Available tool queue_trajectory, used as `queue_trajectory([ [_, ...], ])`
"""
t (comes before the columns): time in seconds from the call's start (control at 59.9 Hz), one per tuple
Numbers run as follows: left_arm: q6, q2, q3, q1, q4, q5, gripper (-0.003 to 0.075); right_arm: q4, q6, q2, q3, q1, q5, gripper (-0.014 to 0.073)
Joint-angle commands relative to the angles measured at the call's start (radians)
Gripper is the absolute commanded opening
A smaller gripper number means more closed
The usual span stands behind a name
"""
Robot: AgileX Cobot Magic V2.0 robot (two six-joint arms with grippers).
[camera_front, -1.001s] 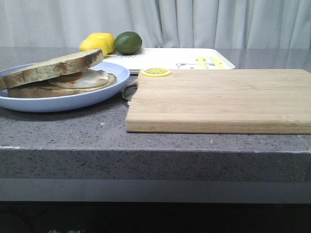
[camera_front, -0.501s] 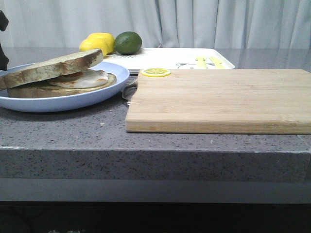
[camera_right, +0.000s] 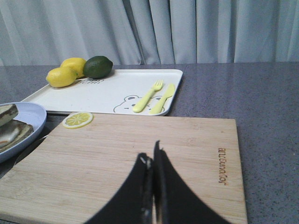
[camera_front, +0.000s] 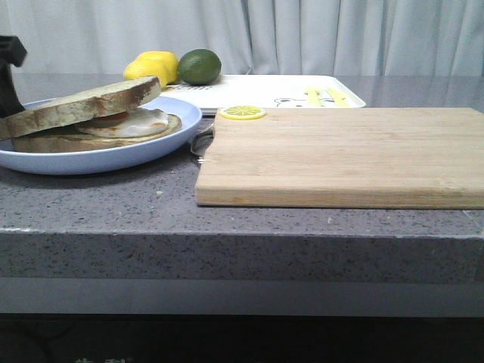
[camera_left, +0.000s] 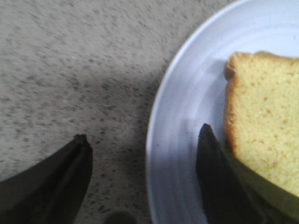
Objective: Place bread and move sandwich to tray
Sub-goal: 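Grip the blue plate rim with the left gripper and lift it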
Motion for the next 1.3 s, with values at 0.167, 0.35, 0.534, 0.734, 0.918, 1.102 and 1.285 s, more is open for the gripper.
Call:
queue_trajectory([
  [0.167,-0.001,0.017,-0.032,-0.035,-0.011,-0.047,0.0457,0.008,-0.007,0.008,-0.027,0.002,-0.066,-0.0069],
  [0.35,-0.001,0.020,-0.032,-0.035,-0.011,-0.041,0.0310,0.008,-0.007,0.008,-0.027,0.002,-0.066,-0.0069],
  [0.534,-0.001,0.020,-0.032,-0.035,-0.011,-0.041,-0.0019,0.008,-0.007,0.008,-0.027,0.002,-0.066,-0.0069],
  [0.734,-0.001,0.001,-0.043,-0.013,-0.028,-0.011,-0.0020,0.008,-0.007,0.008,-0.027,0.002,-0.066,-0.0069],
  [0.918,0.087,-0.060,-0.093,0.100,-0.218,0.073,-0.0020,0.008,-0.007,0.008,-0.027,0.002,-0.066,-0.0069],
  [1.102,0.382,-0.064,-0.147,0.240,-0.645,0.256,-0.0020,0.008,-0.007,0.008,-0.027,0.002,-0.059,-0.0069],
  [1.285,0.481,-0.051,-0.181,0.262,-0.825,0.308,-0.0020,0.008,-0.007,0.008,-0.027,0.002,-0.058,-0.0069],
])
